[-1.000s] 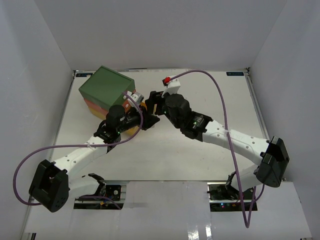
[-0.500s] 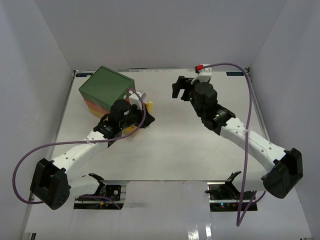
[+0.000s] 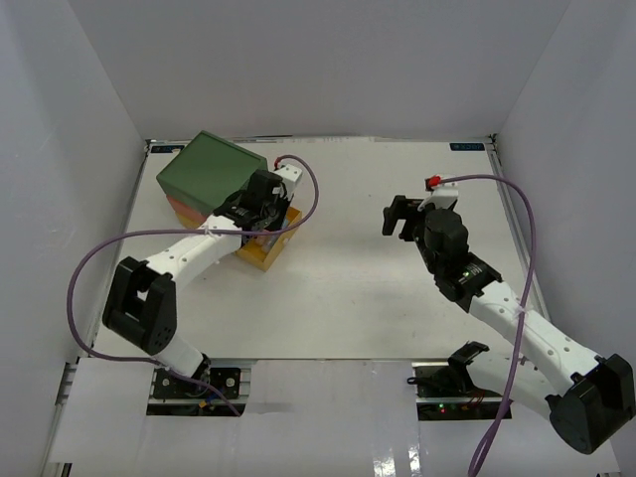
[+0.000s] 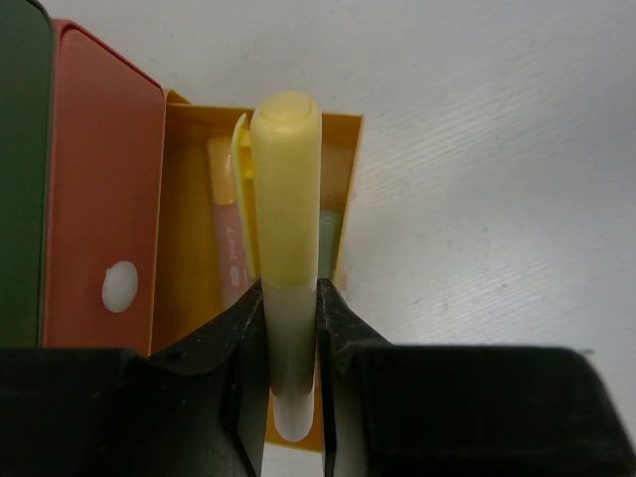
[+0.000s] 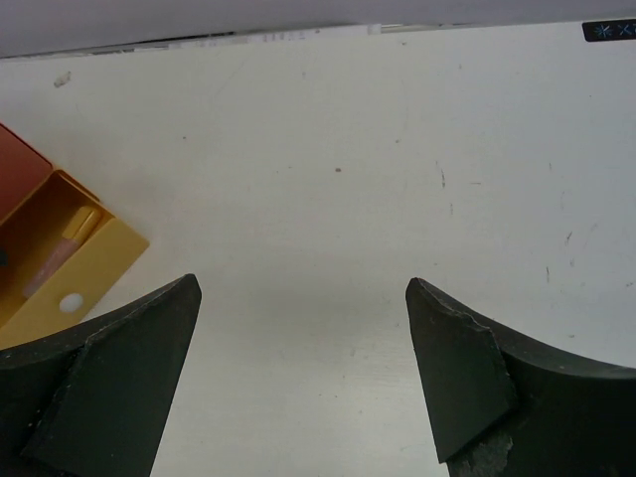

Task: Sort the stationery into containers
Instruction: Place the pen in the drawer.

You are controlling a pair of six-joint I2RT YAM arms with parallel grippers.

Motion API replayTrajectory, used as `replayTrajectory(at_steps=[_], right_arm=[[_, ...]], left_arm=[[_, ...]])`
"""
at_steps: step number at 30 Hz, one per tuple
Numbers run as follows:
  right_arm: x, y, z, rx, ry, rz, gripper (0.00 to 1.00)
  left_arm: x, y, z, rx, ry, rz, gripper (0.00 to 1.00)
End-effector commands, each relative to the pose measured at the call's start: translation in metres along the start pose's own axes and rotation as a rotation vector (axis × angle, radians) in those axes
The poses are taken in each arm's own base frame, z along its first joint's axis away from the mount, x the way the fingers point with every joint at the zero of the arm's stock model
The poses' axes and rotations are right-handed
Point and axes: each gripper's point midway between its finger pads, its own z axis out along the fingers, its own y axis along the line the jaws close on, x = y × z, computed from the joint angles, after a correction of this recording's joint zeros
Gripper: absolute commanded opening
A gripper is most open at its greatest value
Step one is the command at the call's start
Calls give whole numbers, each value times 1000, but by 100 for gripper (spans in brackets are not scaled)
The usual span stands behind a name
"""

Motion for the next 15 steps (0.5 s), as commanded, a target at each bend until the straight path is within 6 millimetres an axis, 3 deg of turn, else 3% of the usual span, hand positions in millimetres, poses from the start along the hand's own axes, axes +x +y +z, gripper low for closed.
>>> replayTrajectory(at_steps=[1,4,7,9,12,15], right_arm=[[-9,-2,-9,-25,-49,-6,90],[3,-5,-11,-34,-30,-18,90],[14,-7,-12,-43,-9,-39,90],[20,-7,-13,-48,2,-46,90],[24,-2,-14,-86,16,-61,90],[29,18,-16,-208,36,-98,93]], left_arm=[[2,21,9,-97,54,67,31],[9,27,22,-130,86,70,38],[5,27,26,-135,81,63,54],[-7,25,22,-123,50,41,66],[-25,18,12,-80,0,22,71],[-56,3,-12,10,-88,-25,74]])
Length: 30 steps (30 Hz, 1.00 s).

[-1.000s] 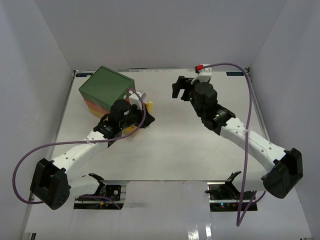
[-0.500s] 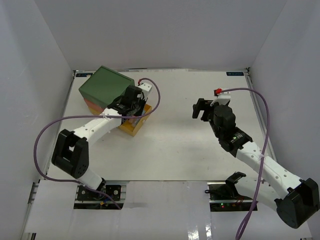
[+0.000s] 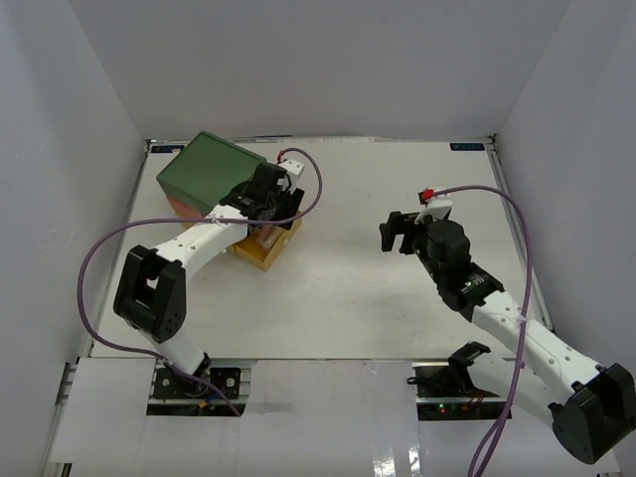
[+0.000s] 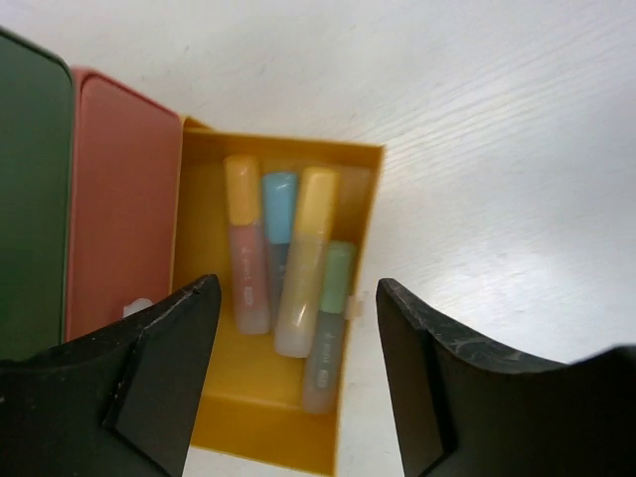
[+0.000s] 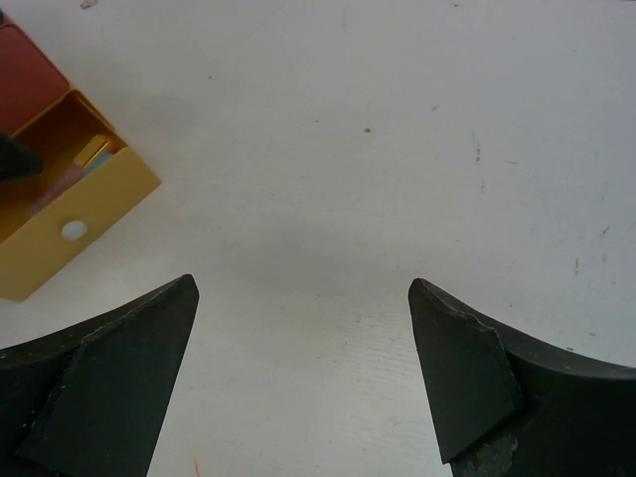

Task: Sort the stationery into containers
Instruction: Place the pen in the drawer, then close the drawer in the storage box.

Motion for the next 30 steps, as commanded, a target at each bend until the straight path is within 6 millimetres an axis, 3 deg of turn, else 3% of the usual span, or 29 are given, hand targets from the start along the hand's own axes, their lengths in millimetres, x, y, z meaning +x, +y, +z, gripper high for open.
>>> replayTrajectory(at_steps=[1,4,5,8,11,14,17,19,23,26,30], right_arm=[[-2,28,0,-175,-11,-65,93],[6,47,3,-292,7,-109,96],[7,53,5,-324,3,-121,96],[16,74,9,-438,40,-140,96],[24,88,21,-497,79,-160,96],[42,101,39,-520,130,-224,95],[51,116,49,-541,125,-321,96],[63,128,59,-557,145,-344,96],[79,136,71,-562,190,-345,96],[83,136,72,-554,201,-332,96],[73,124,65,-497,166,-329,96]], left_arm=[[-73,-14,-62,141,-227,-93,75],[-109,-23,-101,234,-337,-135,81],[-123,-18,-119,230,-389,-148,84],[-132,11,-131,90,-419,-175,90],[-127,52,-129,-40,-414,-239,91],[-125,76,-128,-88,-420,-297,91],[-122,97,-122,-122,-415,-322,91],[-118,98,-113,-115,-395,-325,91],[-122,78,-119,3,-441,-297,88],[-130,50,-137,171,-499,-265,85],[-127,-8,-145,391,-479,-237,85]])
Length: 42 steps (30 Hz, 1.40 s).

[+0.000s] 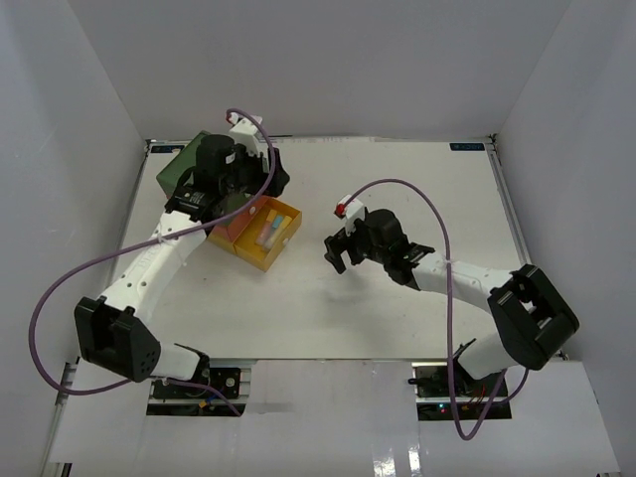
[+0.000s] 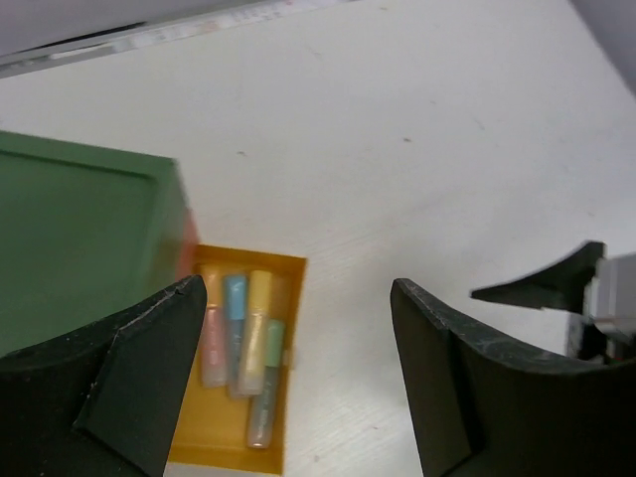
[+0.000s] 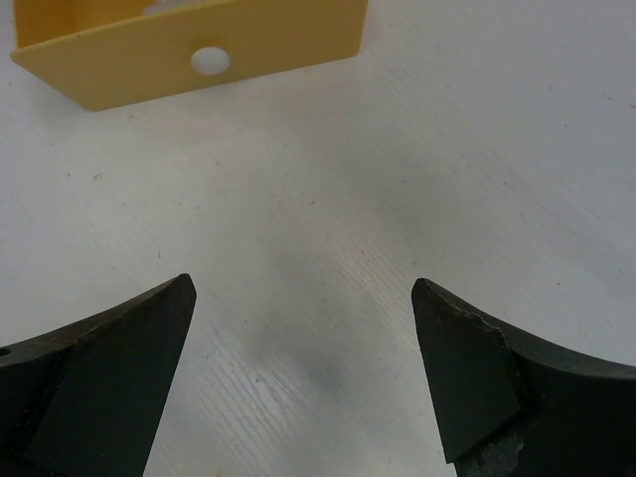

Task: Sort the stationery into containers
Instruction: Close the drawer in the storage box.

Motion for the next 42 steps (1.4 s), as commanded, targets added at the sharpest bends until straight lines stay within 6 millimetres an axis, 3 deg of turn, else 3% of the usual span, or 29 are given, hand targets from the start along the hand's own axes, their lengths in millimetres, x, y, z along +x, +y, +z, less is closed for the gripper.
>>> replayTrajectory(at_steps=[1,2,4,5,8,11,17,18,27,42], right_arm=[[-29,-12,-16,76,-108,-24,95],[-37,-17,-26,114,-135,-26,95],[-29,-26,-36,177,-128,-19,95],[-37,-29,-48,200,-160,-16,95],[-36,-39,-72,282,-202,17,95],[-31,-48,-93,350,-240,45,95],[-19,-56,-115,423,-283,106,94],[-13,-58,-116,436,-277,115,93],[0,-59,-124,452,-282,134,91],[6,-59,-121,448,-264,132,90]], left_arm=[[-7,-67,-16,242,-31,1,85],[3,-88,-15,280,-7,7,85],[30,-111,-8,307,55,-13,85],[47,-116,2,304,98,-24,85],[99,-121,24,260,209,-35,86],[135,-113,42,207,282,-40,87],[163,-92,74,93,304,-11,89],[175,-89,80,83,335,-5,89],[200,-44,99,-141,384,101,91],[202,10,109,-349,431,237,93]])
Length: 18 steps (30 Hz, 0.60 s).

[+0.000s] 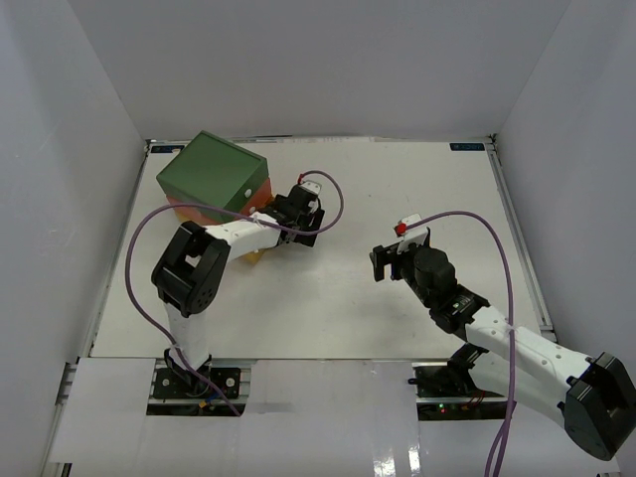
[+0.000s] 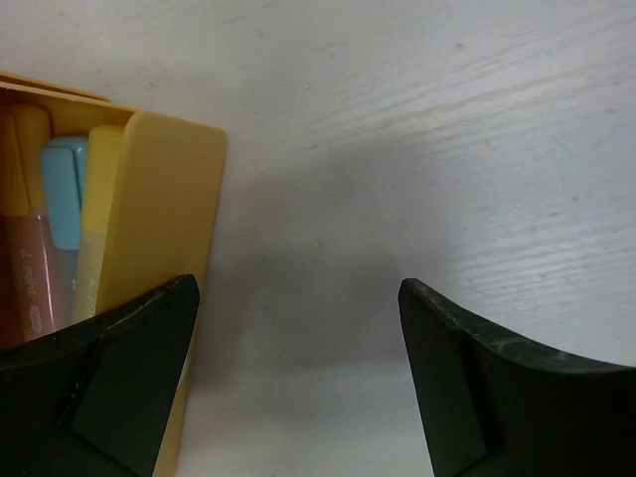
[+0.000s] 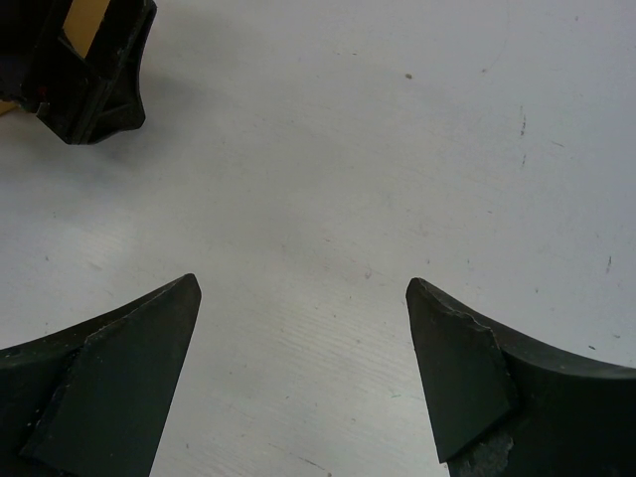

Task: Sort the stationery into containers
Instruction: Close the drawer in the storage box.

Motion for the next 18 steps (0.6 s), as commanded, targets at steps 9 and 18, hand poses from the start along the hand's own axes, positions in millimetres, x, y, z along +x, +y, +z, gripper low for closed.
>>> replayTrajectory(at_steps=[9,18], right_arm=[[-6,0,3,2,-25,29,91],[-4,2,4,-5,-18,30,91]], left_arm=[[-8,47,9,-153,26,18,96],[-8,58,17,-209,46,31,98]])
